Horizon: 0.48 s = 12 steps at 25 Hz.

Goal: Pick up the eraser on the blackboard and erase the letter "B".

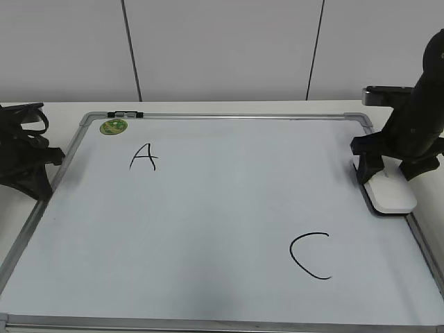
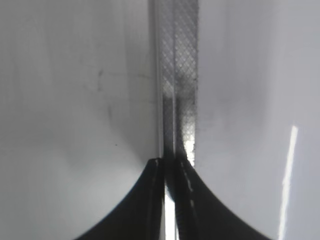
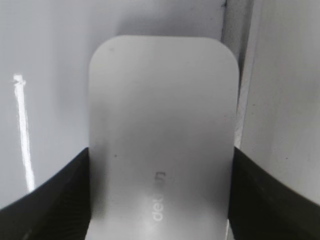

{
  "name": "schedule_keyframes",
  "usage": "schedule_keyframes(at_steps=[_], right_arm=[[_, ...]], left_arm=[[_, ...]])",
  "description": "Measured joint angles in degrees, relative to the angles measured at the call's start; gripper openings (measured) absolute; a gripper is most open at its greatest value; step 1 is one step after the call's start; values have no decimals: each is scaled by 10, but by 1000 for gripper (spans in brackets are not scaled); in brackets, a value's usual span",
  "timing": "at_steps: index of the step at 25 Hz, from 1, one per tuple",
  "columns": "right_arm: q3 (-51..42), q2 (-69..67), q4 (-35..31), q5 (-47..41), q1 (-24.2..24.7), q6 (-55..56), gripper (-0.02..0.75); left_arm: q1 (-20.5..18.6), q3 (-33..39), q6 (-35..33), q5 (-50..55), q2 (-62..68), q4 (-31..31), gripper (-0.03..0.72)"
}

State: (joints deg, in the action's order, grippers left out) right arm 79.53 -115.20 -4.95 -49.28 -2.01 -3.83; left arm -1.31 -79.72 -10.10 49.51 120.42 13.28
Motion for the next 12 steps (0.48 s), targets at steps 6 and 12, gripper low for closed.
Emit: schedule_keyframes(at_steps=[6,12], right_arm=[[0,-5,5,24,0,7,549],[0,-5,4,31,0,8,549]], left_arm=[[0,0,0,0,0,0,32],[0,0,0,0,0,0,32]])
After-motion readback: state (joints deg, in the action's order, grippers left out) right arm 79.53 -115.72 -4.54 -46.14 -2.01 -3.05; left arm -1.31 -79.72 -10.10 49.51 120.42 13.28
